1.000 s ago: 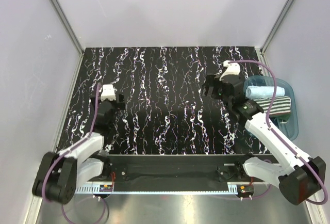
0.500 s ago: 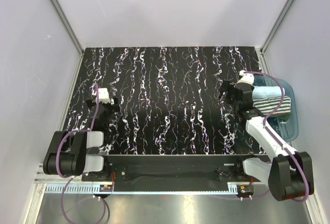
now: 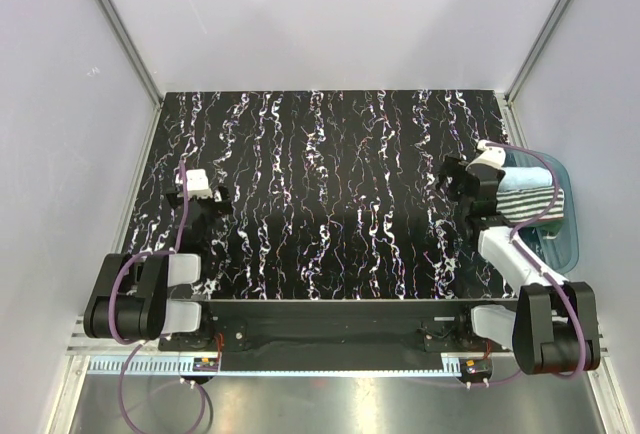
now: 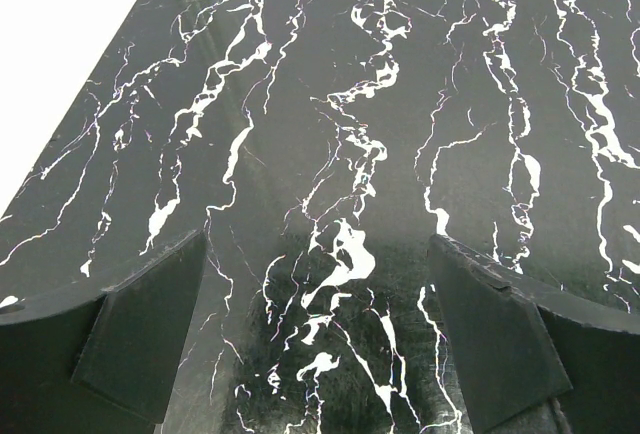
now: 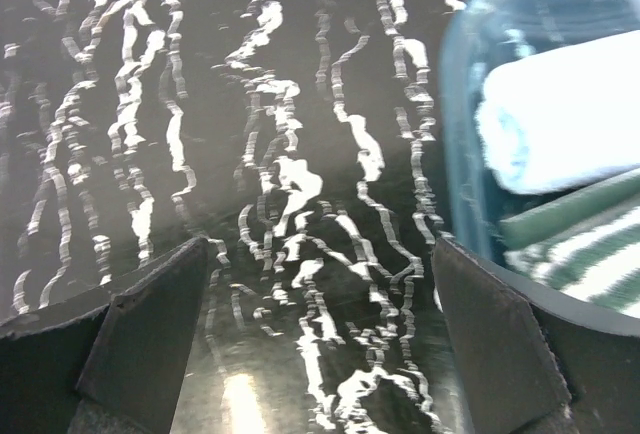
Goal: Roll the towels
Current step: Place the rolled towel into the container
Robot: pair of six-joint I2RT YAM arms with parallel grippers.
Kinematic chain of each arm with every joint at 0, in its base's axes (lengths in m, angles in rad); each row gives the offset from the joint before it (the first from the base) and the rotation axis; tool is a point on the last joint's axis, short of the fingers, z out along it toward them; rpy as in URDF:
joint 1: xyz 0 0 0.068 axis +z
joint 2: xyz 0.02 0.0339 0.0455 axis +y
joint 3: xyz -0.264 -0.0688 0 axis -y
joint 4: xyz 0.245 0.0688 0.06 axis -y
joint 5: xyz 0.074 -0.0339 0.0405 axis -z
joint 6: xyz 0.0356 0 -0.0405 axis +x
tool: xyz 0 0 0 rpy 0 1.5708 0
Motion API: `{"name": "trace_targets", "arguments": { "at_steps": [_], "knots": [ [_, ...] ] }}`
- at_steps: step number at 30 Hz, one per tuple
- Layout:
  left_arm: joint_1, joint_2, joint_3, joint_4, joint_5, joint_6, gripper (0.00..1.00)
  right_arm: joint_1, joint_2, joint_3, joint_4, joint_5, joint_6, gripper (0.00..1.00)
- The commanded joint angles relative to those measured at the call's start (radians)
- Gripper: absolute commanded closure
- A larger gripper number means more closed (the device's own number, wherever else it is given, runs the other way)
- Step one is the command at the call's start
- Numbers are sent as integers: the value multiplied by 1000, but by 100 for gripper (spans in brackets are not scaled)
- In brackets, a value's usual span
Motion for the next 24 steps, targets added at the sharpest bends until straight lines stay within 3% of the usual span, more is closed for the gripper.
{"name": "trace_targets", "arguments": {
  "at_steps": [1,8,24],
  "knots": [
    [5,3,28,96,-8,-16,1,-18,-45,51,-52,94,-51,0],
    [5,4,28,96,-7,-16,1,-58,-135,31,-112,234,-76,0],
    [18,3,33,85,18,-18,1,-58,-51,41,-57,150,-74,0]
  ]
}}
